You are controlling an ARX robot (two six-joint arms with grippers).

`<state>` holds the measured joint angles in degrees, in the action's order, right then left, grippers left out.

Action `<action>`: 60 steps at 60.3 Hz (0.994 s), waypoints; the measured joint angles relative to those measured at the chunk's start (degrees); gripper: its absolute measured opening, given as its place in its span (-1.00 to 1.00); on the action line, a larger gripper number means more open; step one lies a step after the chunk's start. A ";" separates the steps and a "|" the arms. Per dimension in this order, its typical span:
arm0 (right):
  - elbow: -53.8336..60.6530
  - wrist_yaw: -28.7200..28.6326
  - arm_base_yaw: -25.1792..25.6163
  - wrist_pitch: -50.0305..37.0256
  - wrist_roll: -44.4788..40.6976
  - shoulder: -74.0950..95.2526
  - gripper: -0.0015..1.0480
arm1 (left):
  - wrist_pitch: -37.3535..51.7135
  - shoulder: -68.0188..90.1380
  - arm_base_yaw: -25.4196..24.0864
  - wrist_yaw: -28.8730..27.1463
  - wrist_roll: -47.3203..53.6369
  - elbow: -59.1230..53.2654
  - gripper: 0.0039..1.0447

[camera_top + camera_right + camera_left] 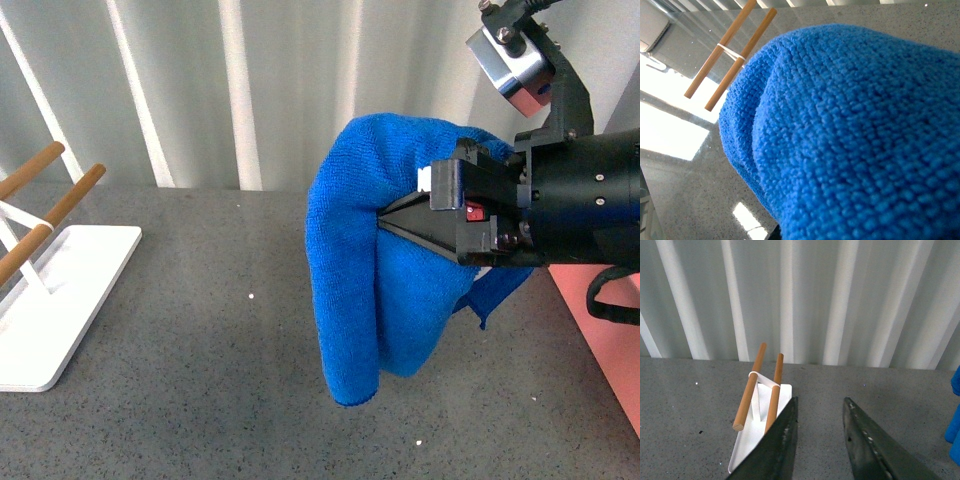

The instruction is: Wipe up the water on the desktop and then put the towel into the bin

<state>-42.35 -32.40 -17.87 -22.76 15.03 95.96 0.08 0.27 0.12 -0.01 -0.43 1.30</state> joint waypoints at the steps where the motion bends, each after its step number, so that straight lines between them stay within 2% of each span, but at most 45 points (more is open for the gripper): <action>1: -0.20 0.00 0.04 0.24 -0.04 0.24 -0.92 | 0.00 0.00 0.00 0.00 0.00 0.00 -0.34; 5: -1.51 0.92 0.39 2.43 -0.96 2.14 -0.92 | 0.00 -0.02 0.00 0.00 0.00 0.00 -0.14; 10: -3.98 4.68 0.74 7.80 -3.45 5.64 -0.92 | 0.00 -0.04 0.00 0.00 0.00 0.00 0.10; 16: -8.61 15.85 1.31 18.34 -9.42 13.18 -0.92 | 0.00 -0.04 0.00 0.02 0.00 0.00 0.41; 23: -12.70 23.71 2.78 24.96 -15.67 21.90 -0.92 | 0.00 -0.04 0.00 -0.02 0.00 0.00 0.88; 24: -13.57 24.24 2.89 25.64 -16.39 22.82 -0.92 | 0.00 -0.04 0.00 -0.02 0.02 0.00 0.90; 34: -26.45 28.35 2.64 32.17 -22.77 30.40 -0.92 | 0.00 -0.04 0.00 0.00 0.11 0.00 0.88; 45: -44.04 31.02 -0.33 40.63 -25.75 39.43 -0.92 | 0.00 -0.04 0.00 0.02 0.13 0.00 0.88; 60: -59.52 27.26 -4.92 46.58 -24.70 46.31 -0.92 | 0.00 -0.04 0.00 0.00 0.13 0.00 0.88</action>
<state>-101.86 -5.15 -22.79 23.81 -9.67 142.28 0.08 0.23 0.12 -0.01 -0.30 1.30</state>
